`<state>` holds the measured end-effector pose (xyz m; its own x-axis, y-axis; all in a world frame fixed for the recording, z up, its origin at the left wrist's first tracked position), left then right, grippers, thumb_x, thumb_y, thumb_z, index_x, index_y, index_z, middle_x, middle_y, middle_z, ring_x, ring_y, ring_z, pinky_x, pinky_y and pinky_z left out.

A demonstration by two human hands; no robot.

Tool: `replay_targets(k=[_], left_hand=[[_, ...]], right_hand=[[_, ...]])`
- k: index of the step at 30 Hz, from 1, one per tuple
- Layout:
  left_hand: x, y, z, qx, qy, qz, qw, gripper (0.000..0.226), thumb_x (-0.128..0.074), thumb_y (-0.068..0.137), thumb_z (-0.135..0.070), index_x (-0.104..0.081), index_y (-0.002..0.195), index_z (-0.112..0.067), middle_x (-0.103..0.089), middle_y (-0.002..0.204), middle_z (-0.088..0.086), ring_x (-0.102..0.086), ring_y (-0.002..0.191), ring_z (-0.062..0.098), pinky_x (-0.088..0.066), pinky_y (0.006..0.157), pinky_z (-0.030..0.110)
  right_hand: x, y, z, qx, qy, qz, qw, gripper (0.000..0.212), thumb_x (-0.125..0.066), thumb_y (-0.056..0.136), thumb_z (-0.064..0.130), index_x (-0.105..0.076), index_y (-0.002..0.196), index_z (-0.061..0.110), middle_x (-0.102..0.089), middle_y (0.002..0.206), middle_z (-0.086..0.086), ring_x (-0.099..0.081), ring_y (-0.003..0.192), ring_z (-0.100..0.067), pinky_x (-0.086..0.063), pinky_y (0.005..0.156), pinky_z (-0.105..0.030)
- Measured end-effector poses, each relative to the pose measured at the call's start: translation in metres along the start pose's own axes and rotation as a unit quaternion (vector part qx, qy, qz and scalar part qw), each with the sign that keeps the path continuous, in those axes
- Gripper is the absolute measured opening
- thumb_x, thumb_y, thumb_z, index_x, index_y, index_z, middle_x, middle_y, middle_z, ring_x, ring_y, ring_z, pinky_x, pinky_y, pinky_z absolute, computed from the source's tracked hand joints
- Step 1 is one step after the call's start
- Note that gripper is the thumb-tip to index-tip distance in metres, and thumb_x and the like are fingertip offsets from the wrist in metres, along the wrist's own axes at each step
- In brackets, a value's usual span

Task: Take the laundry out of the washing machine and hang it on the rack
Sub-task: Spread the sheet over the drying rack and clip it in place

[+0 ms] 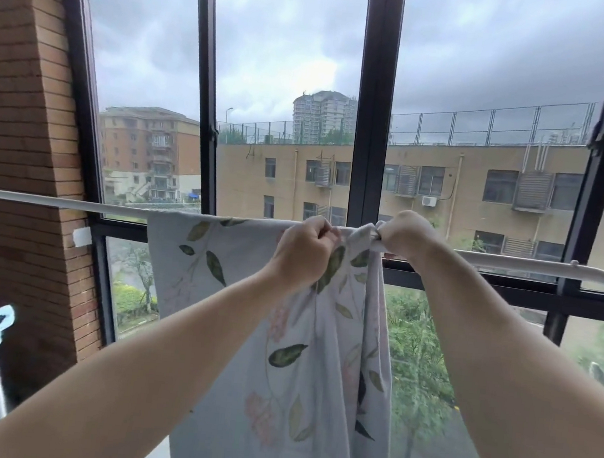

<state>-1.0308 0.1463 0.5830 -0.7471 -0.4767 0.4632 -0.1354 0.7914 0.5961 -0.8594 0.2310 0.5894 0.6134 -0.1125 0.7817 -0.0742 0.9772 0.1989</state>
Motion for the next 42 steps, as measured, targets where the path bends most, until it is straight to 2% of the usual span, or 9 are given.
replay_targets(k=[3, 10, 15, 19, 22, 27, 31, 36, 42], left_hand=[[0.013, 0.007, 0.015, 0.068, -0.091, -0.03, 0.993, 0.03, -0.048, 0.103, -0.031, -0.058, 0.077, -0.02, -0.045, 0.042, -0.015, -0.039, 0.045, 0.005, -0.032, 0.043, 0.02], [0.025, 0.017, 0.028, 0.122, -0.158, -0.075, 0.977, 0.032, -0.048, 0.102, -0.03, -0.058, 0.075, -0.018, -0.058, 0.07, 0.003, -0.056, 0.074, 0.024, -0.044, 0.069, 0.037], [0.03, 0.023, 0.02, 0.102, -0.132, -0.092, 0.982, 0.03, -0.049, 0.102, -0.031, -0.06, 0.077, -0.018, -0.061, 0.072, -0.001, -0.058, 0.078, 0.022, -0.049, 0.074, 0.038], [0.036, 0.024, 0.006, 0.073, -0.124, -0.113, 0.983, 0.029, -0.05, 0.102, -0.029, -0.06, 0.077, -0.018, -0.06, 0.071, -0.002, -0.058, 0.077, 0.021, -0.051, 0.077, 0.039], [0.031, 0.018, -0.01, 0.037, -0.123, -0.103, 0.986, 0.027, -0.056, 0.099, -0.025, -0.063, 0.073, -0.019, -0.062, 0.067, -0.003, -0.059, 0.07, 0.018, -0.049, 0.067, 0.034], [0.012, 0.008, -0.041, -0.069, 0.017, 0.074, 0.995, 0.032, -0.058, 0.086, -0.01, -0.074, 0.07, -0.033, -0.071, 0.066, -0.013, -0.064, 0.062, 0.017, -0.053, 0.054, 0.029], [0.031, -0.002, -0.037, -0.118, 0.081, 0.035, 0.989, 0.037, -0.056, 0.082, 0.0, -0.075, 0.076, -0.031, -0.073, 0.087, -0.017, -0.066, 0.077, 0.0, -0.05, 0.065, 0.008], [0.046, -0.003, -0.016, -0.146, 0.203, -0.043, 0.967, 0.01, -0.069, 0.087, -0.026, -0.069, 0.097, -0.025, -0.063, 0.107, -0.005, -0.058, 0.102, 0.015, -0.049, 0.089, 0.027], [0.087, -0.001, 0.055, -0.005, 0.293, -0.104, 0.95, 0.058, -0.053, 0.083, -0.074, -0.063, 0.113, -0.026, -0.064, 0.112, -0.001, -0.052, 0.109, 0.023, -0.037, 0.089, 0.04]], right_hand=[[0.005, -0.005, 0.003, 0.017, -0.065, -0.037, 0.997, 0.036, -0.045, 0.102, 0.025, -0.055, 0.069, 0.015, -0.056, 0.078, -0.003, -0.06, 0.086, -0.028, -0.052, 0.093, -0.047], [-0.004, 0.0, 0.01, 0.044, -0.025, -0.005, 0.999, 0.036, -0.043, 0.102, 0.023, -0.06, 0.073, 0.01, -0.063, 0.079, -0.006, -0.064, 0.093, -0.031, -0.046, 0.101, -0.051], [0.003, -0.017, 0.015, 0.054, 0.0, 0.046, 0.997, 0.028, -0.053, 0.083, 0.026, -0.074, 0.091, 0.009, -0.07, 0.079, -0.004, -0.06, 0.072, -0.019, -0.041, 0.061, -0.027], [-0.004, -0.022, 0.012, 0.084, -0.009, 0.077, 0.993, 0.041, -0.069, 0.076, 0.06, -0.078, 0.097, 0.027, -0.075, 0.09, 0.008, -0.064, 0.086, -0.015, -0.051, 0.09, -0.037], [-0.003, -0.018, 0.004, 0.063, -0.049, 0.029, 0.996, 0.055, -0.059, 0.073, 0.073, -0.077, 0.094, 0.026, -0.075, 0.091, 0.006, -0.065, 0.098, -0.021, -0.037, 0.11, -0.052], [0.0, -0.023, 0.005, 0.062, -0.152, -0.024, 0.986, 0.032, -0.056, 0.088, 0.044, -0.054, 0.115, 0.028, -0.071, 0.091, 0.009, -0.062, 0.098, -0.023, -0.024, 0.111, -0.058], [-0.009, -0.027, 0.012, 0.103, -0.18, -0.012, 0.978, 0.054, -0.054, 0.092, 0.033, -0.031, 0.139, 0.048, -0.072, 0.106, 0.013, -0.062, 0.109, -0.023, -0.023, 0.111, -0.058], [-0.004, -0.033, 0.021, 0.153, -0.133, -0.052, 0.978, 0.017, -0.054, 0.094, 0.035, -0.065, 0.103, 0.044, -0.062, 0.079, 0.03, -0.058, 0.083, -0.011, -0.024, 0.111, -0.059], [0.022, -0.033, 0.021, 0.157, 0.017, -0.115, 0.981, 0.035, -0.048, 0.085, 0.004, -0.061, 0.056, 0.019, -0.061, 0.055, 0.006, -0.056, 0.062, -0.024, -0.041, 0.065, -0.034]])
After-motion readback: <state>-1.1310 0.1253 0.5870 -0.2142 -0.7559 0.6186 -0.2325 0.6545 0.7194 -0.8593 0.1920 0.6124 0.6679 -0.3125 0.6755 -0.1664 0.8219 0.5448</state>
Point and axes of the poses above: each hand's wrist, its own y-axis towards the middle knuckle, its own x-axis out of the back of the hand, z = x × y, the point moved 10 cm from there along y, towards the middle knuckle
